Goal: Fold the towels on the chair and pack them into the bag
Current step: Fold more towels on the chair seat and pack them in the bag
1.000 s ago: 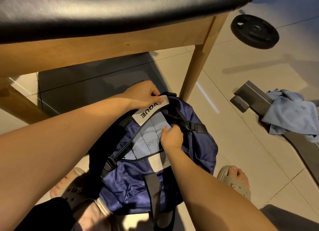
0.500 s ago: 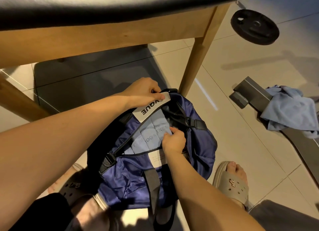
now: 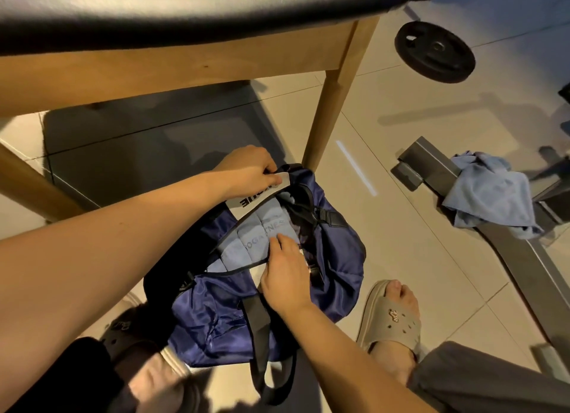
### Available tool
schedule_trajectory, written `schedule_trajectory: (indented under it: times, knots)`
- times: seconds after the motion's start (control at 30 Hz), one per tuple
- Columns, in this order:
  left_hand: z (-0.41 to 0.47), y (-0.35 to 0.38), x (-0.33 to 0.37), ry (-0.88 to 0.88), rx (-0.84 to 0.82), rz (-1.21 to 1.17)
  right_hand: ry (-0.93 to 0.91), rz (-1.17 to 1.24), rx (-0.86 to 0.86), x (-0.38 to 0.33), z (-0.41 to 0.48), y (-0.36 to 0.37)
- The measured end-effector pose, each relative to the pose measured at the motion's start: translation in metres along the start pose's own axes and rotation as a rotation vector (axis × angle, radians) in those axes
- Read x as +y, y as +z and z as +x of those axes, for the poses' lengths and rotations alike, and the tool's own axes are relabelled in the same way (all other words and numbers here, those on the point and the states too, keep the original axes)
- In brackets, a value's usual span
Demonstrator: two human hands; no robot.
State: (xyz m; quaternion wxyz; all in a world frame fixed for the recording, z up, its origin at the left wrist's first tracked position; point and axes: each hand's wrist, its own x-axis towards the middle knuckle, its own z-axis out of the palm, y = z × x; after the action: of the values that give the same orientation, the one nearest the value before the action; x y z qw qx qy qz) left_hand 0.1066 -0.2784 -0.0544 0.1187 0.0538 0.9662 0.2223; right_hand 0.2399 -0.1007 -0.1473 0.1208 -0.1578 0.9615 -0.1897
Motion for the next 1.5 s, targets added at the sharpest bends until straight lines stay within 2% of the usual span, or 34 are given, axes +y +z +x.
schedule_trajectory:
  times: [0.1,0.17,0.23,0.37,0.53,0.67,0.8,1.0,1.13,1.3,1.4,1.5]
  knots:
    - [-0.004,0.002,0.001,0.023,0.006,-0.007,0.040,0.045,-0.215,0.010,0.007,-0.002]
    - [-0.005,0.002,0.000,0.021,0.017,-0.017,0.049,0.073,-0.265,0.015,0.015,-0.005]
    - [-0.003,0.004,-0.001,0.009,0.019,-0.026,0.041,0.091,-0.259,0.017,0.016,-0.010]
    - [-0.004,0.006,0.002,0.039,0.011,0.027,0.080,0.065,-0.081,0.017,0.004,-0.016]
    - [-0.013,0.018,0.004,0.070,-0.012,0.059,0.098,0.148,-0.247,0.016,0.008,-0.007]
    - [-0.017,0.013,0.013,0.058,-0.084,0.081,0.065,0.214,-0.251,0.021,0.006,-0.037]
    - [-0.025,-0.006,0.039,0.066,0.028,0.151,0.038,0.245,-0.281,0.029,0.006,-0.092]
    - [-0.034,-0.047,0.102,0.142,0.085,0.203,0.070,0.251,-0.128,0.034,0.011,-0.201]
    - [-0.039,-0.088,0.176,0.245,0.191,0.167,0.109,0.287,-0.027,0.037,0.000,-0.286]
    - [-0.043,-0.137,0.272,0.308,0.295,0.125,0.115,0.201,0.109,0.045,-0.030,-0.388]
    - [-0.047,-0.165,0.332,0.372,0.360,0.049,0.138,0.141,0.240,0.054,-0.044,-0.446]
    - [-0.045,-0.185,0.389,0.449,0.445,0.160,0.166,0.071,0.413,0.073,-0.060,-0.504]
